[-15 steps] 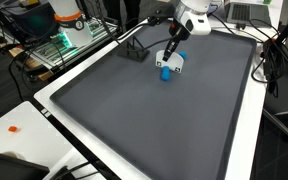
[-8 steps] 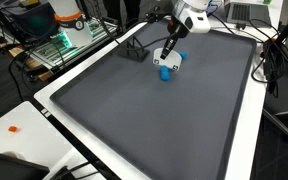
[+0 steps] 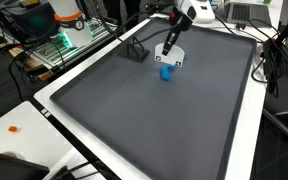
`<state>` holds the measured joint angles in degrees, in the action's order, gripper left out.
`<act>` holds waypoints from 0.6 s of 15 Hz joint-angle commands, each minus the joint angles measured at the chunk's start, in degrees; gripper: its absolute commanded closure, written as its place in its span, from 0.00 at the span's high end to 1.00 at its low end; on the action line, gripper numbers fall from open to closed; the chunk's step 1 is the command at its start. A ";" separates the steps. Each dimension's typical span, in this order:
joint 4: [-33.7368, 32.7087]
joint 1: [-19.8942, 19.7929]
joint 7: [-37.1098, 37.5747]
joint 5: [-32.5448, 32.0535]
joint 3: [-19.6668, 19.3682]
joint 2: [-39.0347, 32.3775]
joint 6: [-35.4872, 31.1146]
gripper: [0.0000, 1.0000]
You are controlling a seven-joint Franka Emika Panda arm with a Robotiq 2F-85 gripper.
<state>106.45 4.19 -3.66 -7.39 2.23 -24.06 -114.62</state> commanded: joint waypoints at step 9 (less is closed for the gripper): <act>-0.25 -1.80 -6.13 -1.23 0.04 -0.20 -2.71 0.01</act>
<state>106.36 2.92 -7.14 -7.60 2.19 -23.54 -116.33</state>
